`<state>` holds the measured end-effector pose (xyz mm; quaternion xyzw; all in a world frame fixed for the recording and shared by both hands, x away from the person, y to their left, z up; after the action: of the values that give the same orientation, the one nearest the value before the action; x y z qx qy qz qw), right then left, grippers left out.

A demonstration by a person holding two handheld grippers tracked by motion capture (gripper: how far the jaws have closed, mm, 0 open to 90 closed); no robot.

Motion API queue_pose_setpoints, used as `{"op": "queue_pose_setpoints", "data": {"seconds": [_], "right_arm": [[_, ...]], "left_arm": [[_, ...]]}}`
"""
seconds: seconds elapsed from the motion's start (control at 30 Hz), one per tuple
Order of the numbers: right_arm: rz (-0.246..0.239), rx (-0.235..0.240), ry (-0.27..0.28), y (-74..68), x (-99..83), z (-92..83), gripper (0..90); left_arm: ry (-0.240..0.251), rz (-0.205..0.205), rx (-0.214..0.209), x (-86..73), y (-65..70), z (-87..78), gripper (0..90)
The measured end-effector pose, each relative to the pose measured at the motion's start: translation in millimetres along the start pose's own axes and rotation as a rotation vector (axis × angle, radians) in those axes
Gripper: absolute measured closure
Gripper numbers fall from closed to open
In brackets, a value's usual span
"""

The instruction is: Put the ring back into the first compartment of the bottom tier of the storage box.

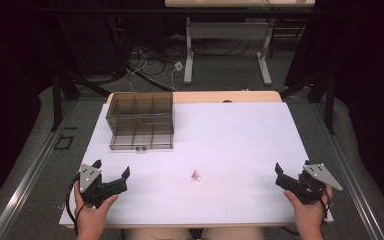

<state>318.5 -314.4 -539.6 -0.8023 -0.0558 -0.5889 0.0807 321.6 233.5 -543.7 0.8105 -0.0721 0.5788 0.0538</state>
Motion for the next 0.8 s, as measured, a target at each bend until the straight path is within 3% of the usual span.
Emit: {"op": "queue_pose_setpoints", "data": {"seconds": [0.4, 0.43, 0.47, 0.63, 0.7, 0.8], "right_arm": [[0.006, 0.029, -0.023, -4.4, -3.6, 3.7, 3.8], [0.007, 0.026, 0.008, -5.5, -3.1, 6.6, 3.8], [0.003, 0.039, -0.018, -6.4, -3.9, 5.0, 3.9], [-0.006, 0.049, -0.021, -10.6, -5.4, 5.2, 4.2], [-0.011, 0.049, -0.035, -11.8, -6.2, 3.6, 4.3], [-0.015, 0.047, -0.011, -12.1, -5.8, 5.1, 4.7]], "left_arm": [[0.000, -0.018, -0.023, -0.7, 8.7, -1.5, 0.4], [0.002, -0.024, -0.027, -0.7, 9.7, -1.6, 0.4], [0.002, -0.032, -0.032, -0.6, 11.1, -1.8, 0.4], [0.008, -0.037, -0.046, 0.3, 16.7, -1.6, 0.4], [0.008, -0.033, -0.058, 0.7, 20.1, -0.5, 0.4], [0.003, -0.022, -0.071, 0.6, 25.2, 1.3, 0.4]]}}
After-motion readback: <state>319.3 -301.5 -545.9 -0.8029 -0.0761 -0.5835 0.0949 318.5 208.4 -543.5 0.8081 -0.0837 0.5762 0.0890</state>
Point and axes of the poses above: each handheld gripper's, and its own axes: z roughly forward along the jaws, x roughly out of its top, y roughly to its right, the point moved 5 cm from there along z, roughly forward along the jaws, and after that the axes turned 8 degrees about x, right-handed, at the moved point
